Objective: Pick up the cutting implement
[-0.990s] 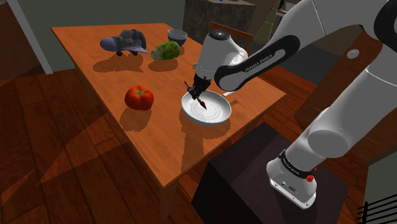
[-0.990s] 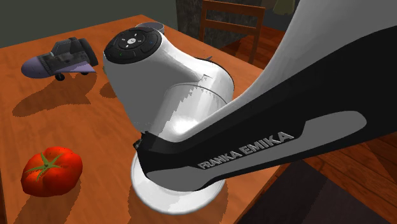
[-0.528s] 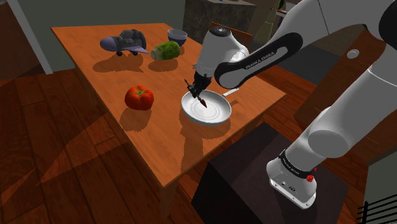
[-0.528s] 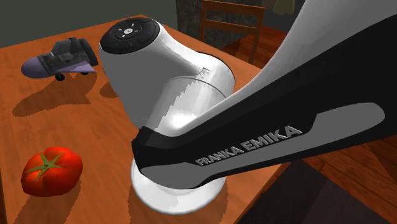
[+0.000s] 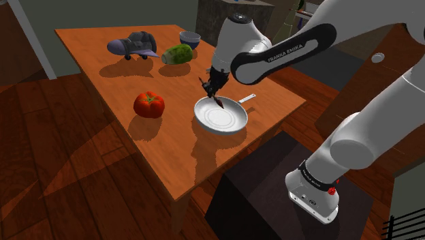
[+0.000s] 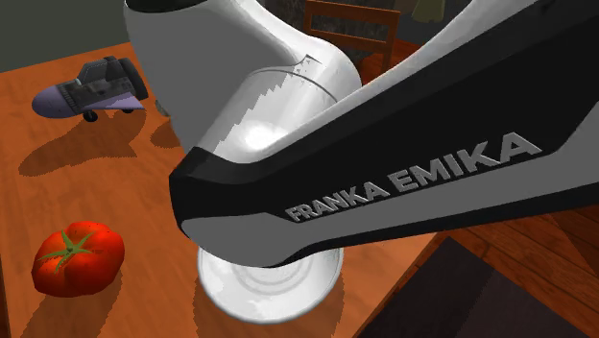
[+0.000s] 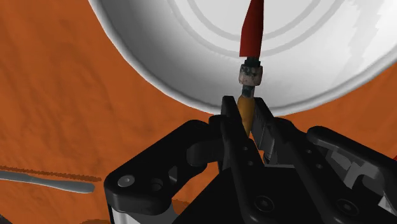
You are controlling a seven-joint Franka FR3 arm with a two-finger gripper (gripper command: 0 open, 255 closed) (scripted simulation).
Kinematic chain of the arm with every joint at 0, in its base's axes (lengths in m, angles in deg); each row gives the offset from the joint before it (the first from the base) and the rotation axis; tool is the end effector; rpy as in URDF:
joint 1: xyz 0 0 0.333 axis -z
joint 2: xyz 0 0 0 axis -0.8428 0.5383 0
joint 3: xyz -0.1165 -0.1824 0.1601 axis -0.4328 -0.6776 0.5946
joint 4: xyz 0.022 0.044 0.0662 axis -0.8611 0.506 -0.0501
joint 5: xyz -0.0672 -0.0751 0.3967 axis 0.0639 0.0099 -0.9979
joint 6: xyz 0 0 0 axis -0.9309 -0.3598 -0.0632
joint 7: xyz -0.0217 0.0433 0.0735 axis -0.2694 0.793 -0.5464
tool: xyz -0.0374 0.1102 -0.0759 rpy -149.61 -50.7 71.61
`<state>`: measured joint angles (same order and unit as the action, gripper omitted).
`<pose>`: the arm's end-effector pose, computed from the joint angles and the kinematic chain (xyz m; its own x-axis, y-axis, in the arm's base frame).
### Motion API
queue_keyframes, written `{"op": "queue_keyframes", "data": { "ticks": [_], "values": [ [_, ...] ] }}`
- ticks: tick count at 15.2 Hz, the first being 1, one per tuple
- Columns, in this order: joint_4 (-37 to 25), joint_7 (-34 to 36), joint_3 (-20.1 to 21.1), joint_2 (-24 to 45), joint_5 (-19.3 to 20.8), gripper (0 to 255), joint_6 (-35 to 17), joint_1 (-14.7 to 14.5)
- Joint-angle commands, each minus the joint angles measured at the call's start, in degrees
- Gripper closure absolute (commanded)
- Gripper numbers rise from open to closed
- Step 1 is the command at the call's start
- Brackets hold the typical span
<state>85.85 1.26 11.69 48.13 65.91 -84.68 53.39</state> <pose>0.4964 0.1678 0.2829 0.9700 0.0461 0.2388 0.0201 -0.9937 0.1101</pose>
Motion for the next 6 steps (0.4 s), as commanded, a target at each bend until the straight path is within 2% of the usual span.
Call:
{"op": "queue_keyframes", "data": {
  "ticks": [1, 6],
  "values": [
    [-0.7, -0.9, -0.1, -1.0, -0.9, 255, 1.6, -0.2],
    [-1.8, -2.0, -0.2, -2.5, -2.1, 255, 4.0, -0.4]
  ]
}}
